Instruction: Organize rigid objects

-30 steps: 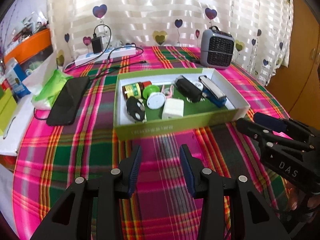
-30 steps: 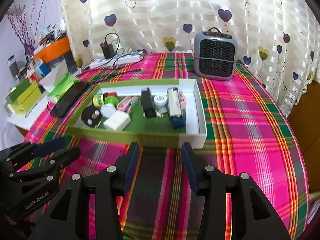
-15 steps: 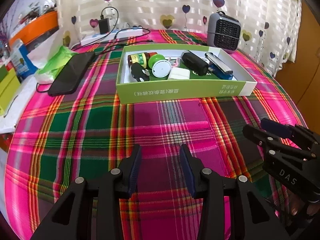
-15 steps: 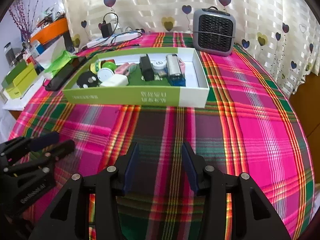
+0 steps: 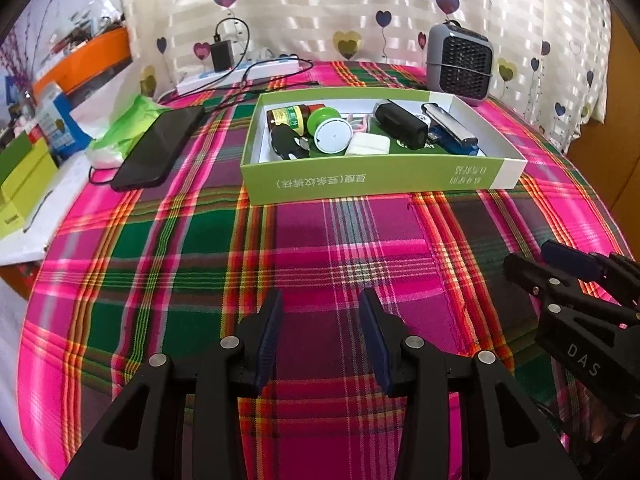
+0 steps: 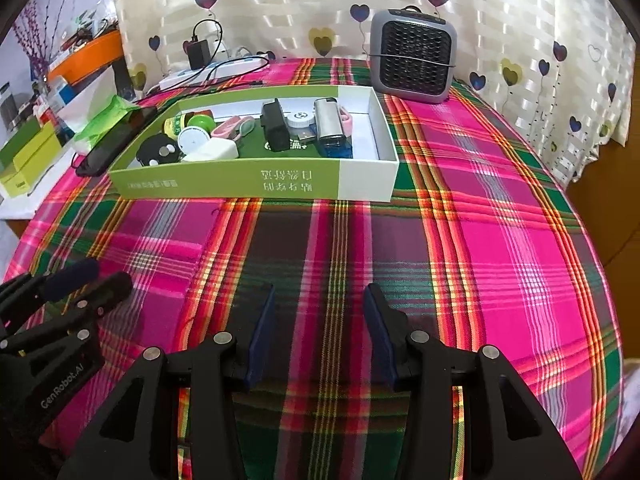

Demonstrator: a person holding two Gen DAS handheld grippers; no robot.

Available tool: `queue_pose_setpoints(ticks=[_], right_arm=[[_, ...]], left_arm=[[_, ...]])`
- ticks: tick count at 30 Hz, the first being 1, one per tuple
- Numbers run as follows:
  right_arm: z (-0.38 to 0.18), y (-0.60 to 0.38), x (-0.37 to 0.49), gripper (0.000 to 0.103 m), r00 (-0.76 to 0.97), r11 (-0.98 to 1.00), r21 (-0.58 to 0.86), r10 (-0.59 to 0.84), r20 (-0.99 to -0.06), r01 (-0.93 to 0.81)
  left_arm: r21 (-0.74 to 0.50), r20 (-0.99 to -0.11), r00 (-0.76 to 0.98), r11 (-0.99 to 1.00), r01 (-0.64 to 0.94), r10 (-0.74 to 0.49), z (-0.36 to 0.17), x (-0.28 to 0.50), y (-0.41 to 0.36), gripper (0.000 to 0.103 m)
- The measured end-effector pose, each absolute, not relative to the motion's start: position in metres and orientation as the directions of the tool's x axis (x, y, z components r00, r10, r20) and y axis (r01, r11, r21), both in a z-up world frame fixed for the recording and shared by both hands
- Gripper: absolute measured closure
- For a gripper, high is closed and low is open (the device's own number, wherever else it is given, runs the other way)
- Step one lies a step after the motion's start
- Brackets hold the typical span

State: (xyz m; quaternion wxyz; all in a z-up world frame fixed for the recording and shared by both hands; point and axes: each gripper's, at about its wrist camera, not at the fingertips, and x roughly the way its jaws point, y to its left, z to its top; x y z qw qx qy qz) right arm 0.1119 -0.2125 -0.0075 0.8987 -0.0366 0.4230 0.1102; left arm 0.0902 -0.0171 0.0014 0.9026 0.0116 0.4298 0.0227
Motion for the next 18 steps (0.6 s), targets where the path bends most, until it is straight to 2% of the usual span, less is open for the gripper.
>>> queue_pose_setpoints(ticks=[18], right_arm=[[-0.0075, -0.2140, 0.1114, 0.054, 0.618, 0.974, 0.022, 0.161, -0.770, -0.226]], left_arm=[[0.038, -0.775, 0.630, 0.999, -0.032, 0.050, 0.0013, 0.0903, -0.0173, 0.064]])
